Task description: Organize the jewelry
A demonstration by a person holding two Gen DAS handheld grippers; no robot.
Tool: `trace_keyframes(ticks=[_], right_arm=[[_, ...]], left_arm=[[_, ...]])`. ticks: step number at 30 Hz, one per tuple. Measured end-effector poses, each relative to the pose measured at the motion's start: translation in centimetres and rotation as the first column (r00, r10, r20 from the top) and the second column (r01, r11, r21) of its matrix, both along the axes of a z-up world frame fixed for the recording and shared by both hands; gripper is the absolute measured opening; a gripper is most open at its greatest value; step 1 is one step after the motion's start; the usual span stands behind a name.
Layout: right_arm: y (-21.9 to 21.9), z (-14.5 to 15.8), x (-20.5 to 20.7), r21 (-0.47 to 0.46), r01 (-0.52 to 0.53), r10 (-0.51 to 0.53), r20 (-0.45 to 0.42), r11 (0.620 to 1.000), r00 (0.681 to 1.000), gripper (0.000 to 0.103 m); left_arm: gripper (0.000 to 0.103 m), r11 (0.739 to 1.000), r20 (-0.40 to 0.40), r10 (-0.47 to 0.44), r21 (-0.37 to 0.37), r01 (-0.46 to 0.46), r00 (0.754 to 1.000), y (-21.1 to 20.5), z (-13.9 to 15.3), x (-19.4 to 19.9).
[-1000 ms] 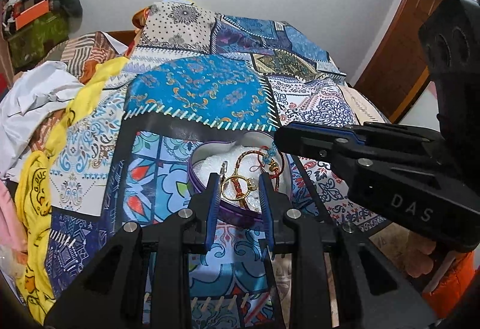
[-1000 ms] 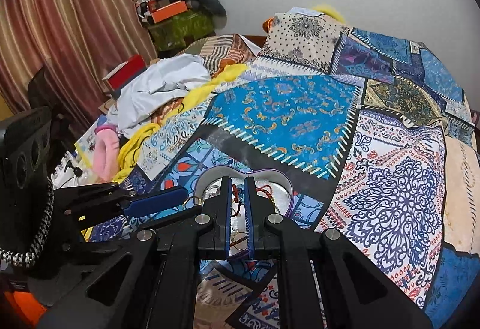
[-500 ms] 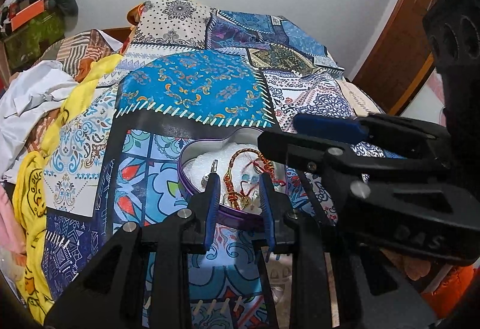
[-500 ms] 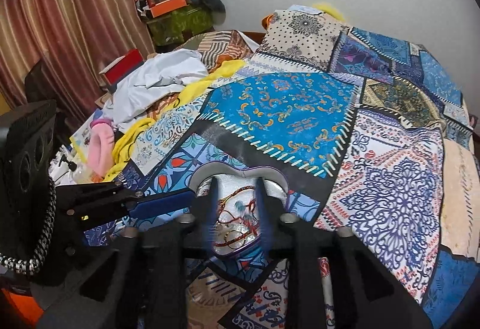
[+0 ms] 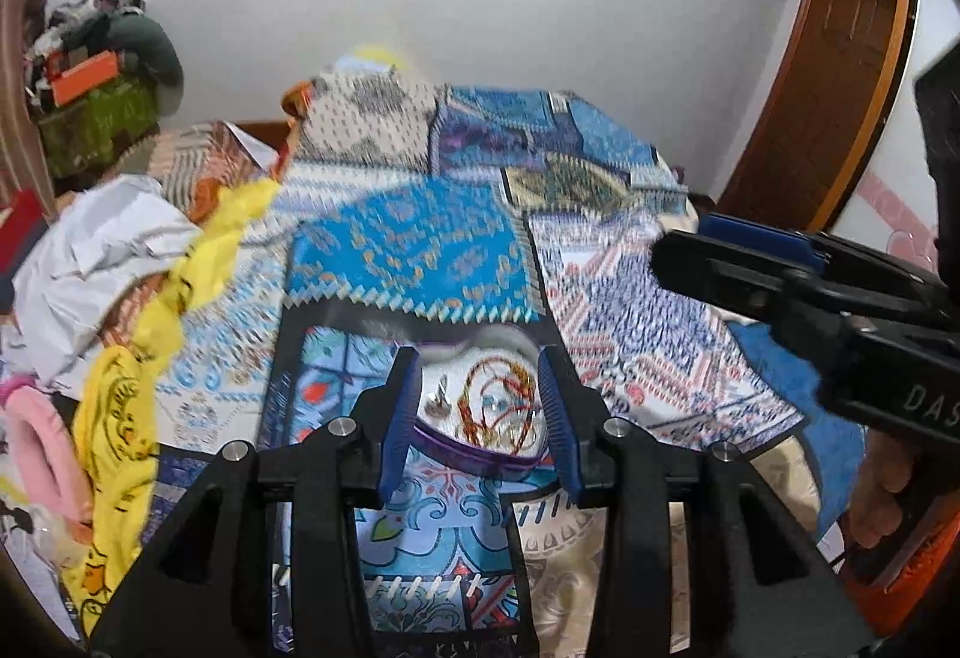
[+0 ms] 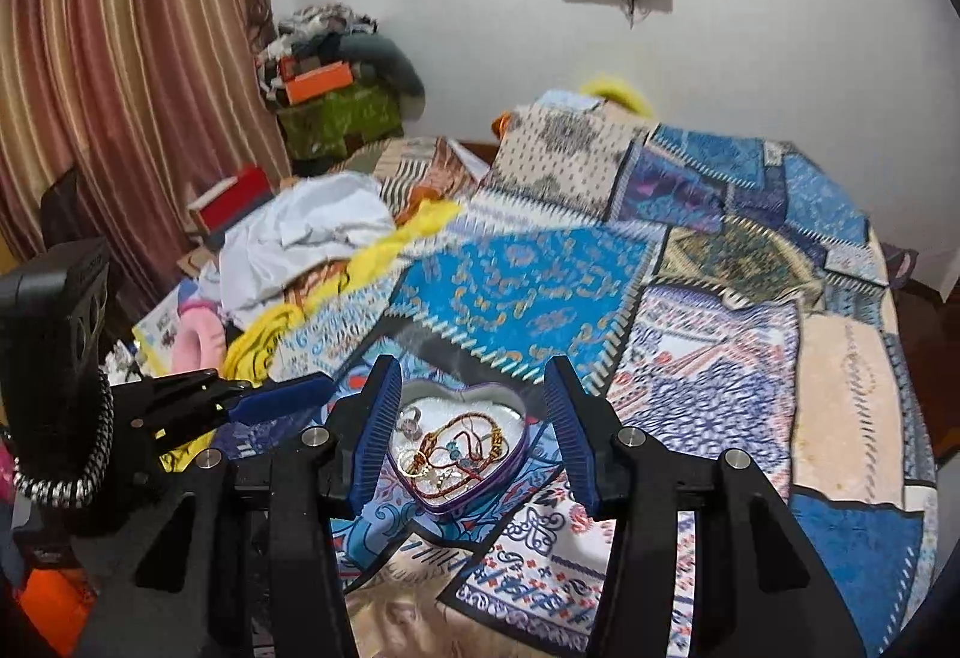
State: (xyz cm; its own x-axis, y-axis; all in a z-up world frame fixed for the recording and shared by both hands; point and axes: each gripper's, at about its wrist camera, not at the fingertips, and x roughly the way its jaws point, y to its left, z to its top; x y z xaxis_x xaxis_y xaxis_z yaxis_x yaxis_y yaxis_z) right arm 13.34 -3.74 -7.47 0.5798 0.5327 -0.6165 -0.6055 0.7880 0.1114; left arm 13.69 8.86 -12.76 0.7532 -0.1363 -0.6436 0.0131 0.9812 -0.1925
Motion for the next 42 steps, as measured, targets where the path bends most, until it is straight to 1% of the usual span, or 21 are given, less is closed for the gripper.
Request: trace_keyframes(ticks=[2,5,8,10,13,15,16,18,19,20,21,22,24,26,27,29,36,42], right_arm=[[-0.7,1.3,-1.0,0.018,0.015,-0.015,0.038,1.000,0.999,0.046],[-1.9,3.8,-3.0,0.059,0.039,-0.046,0.118,0.997,0.992,0.046],[-3.2,6.4,-5.5,0.106,0.060,-0.081,0.208,0.993,0.975,0.046],[-3.8,7.9,-7.1,0.136,0.070,-0.105,0.265,0.988,0.959,0.046],[-4.7,9.7,-9.5,0.177,0.077,-0.134,0.334,0.981,0.933,0.047],[-5.1,10.6,-11.0,0.199,0.083,-0.155,0.377,0.976,0.913,0.056],[-5.2,10.9,-11.8,0.209,0.087,-0.165,0.397,0.974,0.903,0.059],[-5.5,11.3,-13.0,0.223,0.096,-0.187,0.435,0.970,0.881,0.073],[-5.6,11.4,-13.5,0.226,0.104,-0.198,0.450,0.969,0.871,0.077],[-5.6,11.5,-13.9,0.229,0.115,-0.212,0.463,0.967,0.860,0.084],[-5.6,11.6,-14.3,0.236,0.130,-0.232,0.478,0.963,0.847,0.089],[-5.6,11.6,-14.6,0.242,0.140,-0.245,0.486,0.960,0.839,0.092],[-5.7,11.6,-14.8,0.257,0.151,-0.263,0.490,0.954,0.831,0.103],[-5.9,11.5,-15.0,0.273,0.162,-0.281,0.488,0.948,0.826,0.103],[-5.9,11.5,-15.0,0.276,0.169,-0.288,0.484,0.946,0.826,0.103],[-5.9,11.5,-15.0,0.275,0.174,-0.291,0.476,0.945,0.830,0.103],[-7.2,11.0,-16.1,0.289,0.178,-0.298,0.454,0.941,0.840,0.103],[-7.2,10.9,-16.2,0.285,0.181,-0.298,0.447,0.941,0.843,0.103]], left_arm=[[0.039,1.000,0.048,0.026,0.011,-0.026,0.999,0.1,1.8,-1.1],[0.040,0.998,0.139,0.061,0.026,-0.065,0.988,0.1,4.9,-3.2],[0.046,0.995,0.239,0.090,0.030,-0.100,0.967,0.0,7.9,-5.5],[0.048,0.993,0.310,0.103,0.028,-0.118,0.945,-0.3,9.9,-7.5],[0.051,0.990,0.386,0.116,0.031,-0.138,0.915,-0.8,12.1,-9.9],[0.057,0.987,0.433,0.124,0.037,-0.155,0.893,-1.2,13.3,-11.5],[0.059,0.985,0.455,0.128,0.042,-0.165,0.881,-1.5,13.8,-12.2],[0.069,0.982,0.489,0.133,0.054,-0.182,0.862,-2.0,14.5,-13.5],[0.071,0.980,0.502,0.135,0.059,-0.190,0.854,-2.1,14.8,-13.9],[0.073,0.979,0.513,0.137,0.062,-0.195,0.848,-2.2,15.1,-14.4],[0.075,0.978,0.518,0.137,0.063,-0.198,0.844,-2.3,15.2,-14.8],[0.078,0.977,0.524,0.139,0.065,-0.202,0.840,-2.4,15.3,-15.1],[0.093,0.975,0.532,0.144,0.067,-0.211,0.835,-2.5,15.5,-15.7],[0.097,0.971,0.547,0.153,0.073,-0.228,0.823,-2.7,15.5,-16.3],[0.100,0.969,0.548,0.153,0.079,-0.233,0.822,-2.8,15.5,-16.5],[0.103,0.968,0.547,0.155,0.084,-0.238,0.823,-3.0,15.4,-16.8],[0.103,0.967,0.543,0.159,0.081,-0.240,0.824,-3.2,15.2,-17.2],[0.103,0.966,0.542,0.161,0.084,-0.244,0.825,-3.5,15.0,-16.9]])
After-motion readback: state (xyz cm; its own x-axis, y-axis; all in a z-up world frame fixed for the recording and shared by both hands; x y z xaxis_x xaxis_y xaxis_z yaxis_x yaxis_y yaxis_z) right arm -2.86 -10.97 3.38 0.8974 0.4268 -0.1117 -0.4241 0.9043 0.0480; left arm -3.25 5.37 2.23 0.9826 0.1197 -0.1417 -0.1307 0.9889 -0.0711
